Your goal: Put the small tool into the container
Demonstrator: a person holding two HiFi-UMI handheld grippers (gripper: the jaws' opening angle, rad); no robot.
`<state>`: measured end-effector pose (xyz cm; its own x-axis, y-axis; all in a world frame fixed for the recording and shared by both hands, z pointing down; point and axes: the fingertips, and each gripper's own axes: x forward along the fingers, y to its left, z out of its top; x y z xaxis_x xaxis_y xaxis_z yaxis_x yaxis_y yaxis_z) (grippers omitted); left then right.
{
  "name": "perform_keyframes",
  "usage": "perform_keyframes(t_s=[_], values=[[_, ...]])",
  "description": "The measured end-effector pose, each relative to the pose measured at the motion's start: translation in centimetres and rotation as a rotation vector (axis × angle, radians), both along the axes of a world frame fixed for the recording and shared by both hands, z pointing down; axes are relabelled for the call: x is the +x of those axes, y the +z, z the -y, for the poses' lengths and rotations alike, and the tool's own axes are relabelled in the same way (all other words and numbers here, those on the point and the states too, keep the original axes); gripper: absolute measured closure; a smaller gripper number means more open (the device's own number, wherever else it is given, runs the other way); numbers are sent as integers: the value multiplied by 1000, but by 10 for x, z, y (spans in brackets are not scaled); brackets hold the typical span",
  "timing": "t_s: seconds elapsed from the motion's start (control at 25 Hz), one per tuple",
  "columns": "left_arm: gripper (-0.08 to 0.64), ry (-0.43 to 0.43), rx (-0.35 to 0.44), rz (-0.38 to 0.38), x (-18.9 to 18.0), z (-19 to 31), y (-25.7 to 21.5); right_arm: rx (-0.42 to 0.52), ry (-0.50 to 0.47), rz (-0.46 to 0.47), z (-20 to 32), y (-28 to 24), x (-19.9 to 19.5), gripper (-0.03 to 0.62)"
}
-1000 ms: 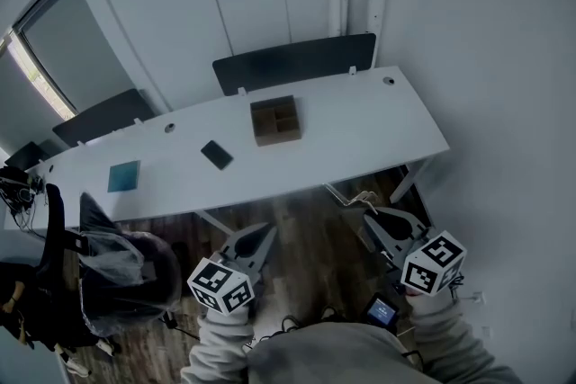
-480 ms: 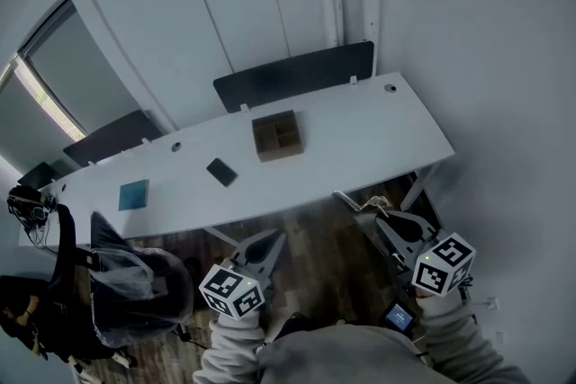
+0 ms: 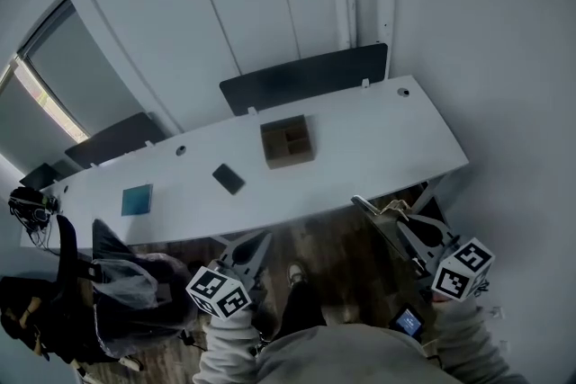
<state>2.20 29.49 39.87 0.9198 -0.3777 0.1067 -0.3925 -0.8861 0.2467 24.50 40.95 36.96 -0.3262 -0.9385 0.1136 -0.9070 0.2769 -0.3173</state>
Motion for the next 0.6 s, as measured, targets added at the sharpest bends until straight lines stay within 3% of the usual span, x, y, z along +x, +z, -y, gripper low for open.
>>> perform_keyframes(t_s=[0.24,0.44,0.6], values=[[558,68,-7,-21,24,56,32,-15,36,-3,52,25,12,551],[558,140,-12,-24,50,115,27,-65,67,0,108,23,24,552],[558,115,-24,-7,48,179,28,-71,104,20,172,15,29,552]])
